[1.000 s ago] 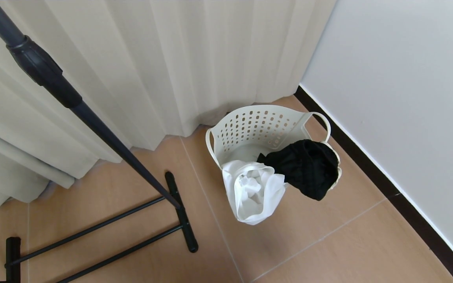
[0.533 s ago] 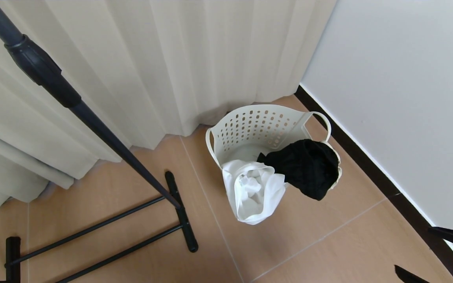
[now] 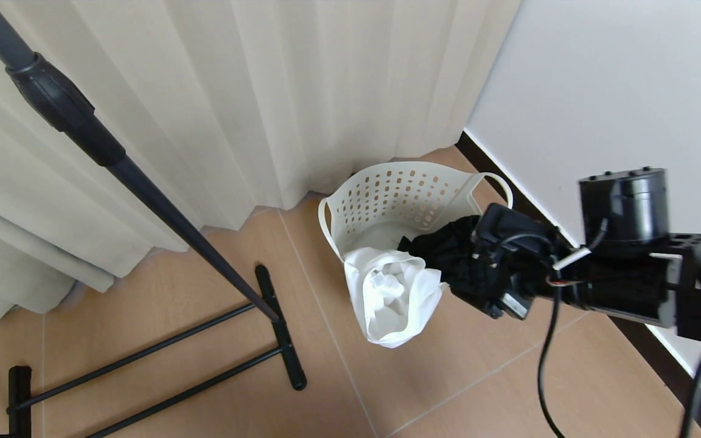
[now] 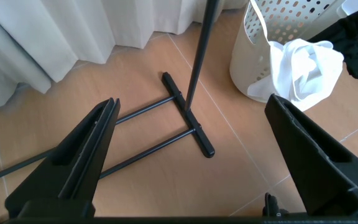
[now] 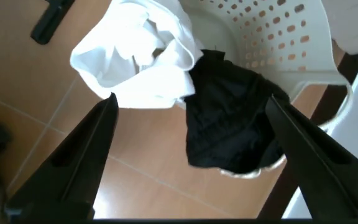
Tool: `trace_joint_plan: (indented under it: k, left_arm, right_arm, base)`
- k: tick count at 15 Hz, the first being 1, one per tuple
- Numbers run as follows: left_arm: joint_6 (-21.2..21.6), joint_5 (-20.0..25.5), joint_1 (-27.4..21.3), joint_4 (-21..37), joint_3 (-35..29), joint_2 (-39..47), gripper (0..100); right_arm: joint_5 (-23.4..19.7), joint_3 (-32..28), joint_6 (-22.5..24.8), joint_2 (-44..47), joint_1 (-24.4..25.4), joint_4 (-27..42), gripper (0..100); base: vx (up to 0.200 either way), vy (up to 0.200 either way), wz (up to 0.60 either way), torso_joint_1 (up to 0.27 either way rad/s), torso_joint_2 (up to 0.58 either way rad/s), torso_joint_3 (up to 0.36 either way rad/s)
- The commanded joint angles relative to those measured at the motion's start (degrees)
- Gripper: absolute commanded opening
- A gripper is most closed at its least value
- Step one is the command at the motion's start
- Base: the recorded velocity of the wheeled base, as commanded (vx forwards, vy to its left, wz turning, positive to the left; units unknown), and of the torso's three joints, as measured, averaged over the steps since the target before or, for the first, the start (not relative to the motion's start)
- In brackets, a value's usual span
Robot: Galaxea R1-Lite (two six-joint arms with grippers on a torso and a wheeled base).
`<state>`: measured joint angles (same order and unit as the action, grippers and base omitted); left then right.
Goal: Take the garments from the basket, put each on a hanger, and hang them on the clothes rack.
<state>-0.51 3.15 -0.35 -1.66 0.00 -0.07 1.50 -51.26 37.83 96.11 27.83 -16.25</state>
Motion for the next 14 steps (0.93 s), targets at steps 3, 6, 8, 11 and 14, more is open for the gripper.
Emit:
trace_joint_plan:
  k: [3,6,8,11,14]
  left_arm:
    - [0.0,0.0,0.0,0.0,0.0,0.1,100]
    - [0.0,0.0,0.0,0.0,0.0,0.1,100]
    - [0.0,0.0,0.0,0.0,0.0,0.1,100]
    - [0.0,0.0,0.0,0.0,0.0,0.1,100]
    - [0.0,0.0,0.0,0.0,0.0,0.1,100]
  right_arm:
    - [0.5,-6.4,1.8,18.5,0.7,-7.0,100]
    - [2.6,-8.0,1.6,23.3,0.5,-12.9,100]
    - [3.9,-10.3,1.3,24.3,0.2,-12.9,100]
    - [3.9,-11.2,0.7,25.6,0.2,-13.0,100]
    - [8.3,-18.3,-2.2,32.0,0.6,-12.9,100]
  base:
    - [0.0,0.0,0.0,0.0,0.0,0.0]
    - [0.0,0.0,0.0,0.0,0.0,0.0]
    - [0.0,0.0,0.0,0.0,0.0,0.0]
    - [0.0,0.0,0.0,0.0,0.0,0.0]
    - [0.0,0.0,0.0,0.0,0.0,0.0]
